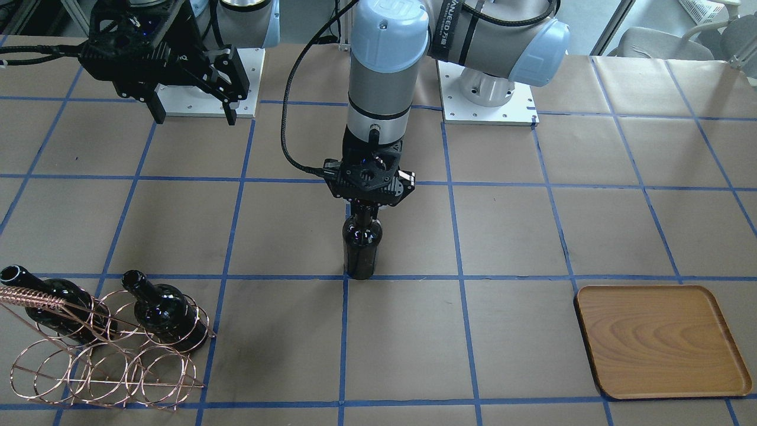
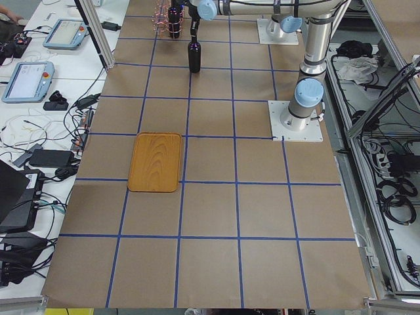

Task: Take wine from basket and place on tray
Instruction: 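Lift the bottle with the left gripper and carry it over the wooden tray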

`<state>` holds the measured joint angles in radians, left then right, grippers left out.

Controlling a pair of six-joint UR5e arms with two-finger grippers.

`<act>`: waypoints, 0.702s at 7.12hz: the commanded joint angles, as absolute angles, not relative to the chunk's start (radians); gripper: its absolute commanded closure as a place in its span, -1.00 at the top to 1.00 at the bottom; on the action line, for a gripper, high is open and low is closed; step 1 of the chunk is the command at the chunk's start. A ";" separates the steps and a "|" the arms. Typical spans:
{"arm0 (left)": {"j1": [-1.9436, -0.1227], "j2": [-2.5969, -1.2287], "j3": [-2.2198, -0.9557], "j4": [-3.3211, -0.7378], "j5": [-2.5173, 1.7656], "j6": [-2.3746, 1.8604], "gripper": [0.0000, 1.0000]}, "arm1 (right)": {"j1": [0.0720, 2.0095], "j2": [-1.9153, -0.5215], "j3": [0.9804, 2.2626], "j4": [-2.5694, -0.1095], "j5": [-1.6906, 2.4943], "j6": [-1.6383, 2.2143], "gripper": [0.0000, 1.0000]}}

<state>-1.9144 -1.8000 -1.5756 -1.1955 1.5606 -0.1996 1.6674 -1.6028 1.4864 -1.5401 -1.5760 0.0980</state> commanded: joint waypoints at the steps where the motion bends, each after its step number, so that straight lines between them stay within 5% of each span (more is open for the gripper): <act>1: -1.785 -1.783 -1.472 -1.321 1.563 -0.039 -1.00 | 1.667 -1.603 1.486 -1.540 -1.577 0.097 1.00; 5: -1.385 -1.792 -1.349 -1.427 1.562 0.418 -1.00 | 1.667 -1.608 1.486 -1.539 -1.577 0.097 1.00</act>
<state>-1.5249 -1.7842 -1.3713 -1.4181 1.5630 0.2682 1.6674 -1.6074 1.4864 -1.5390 -1.5760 0.0966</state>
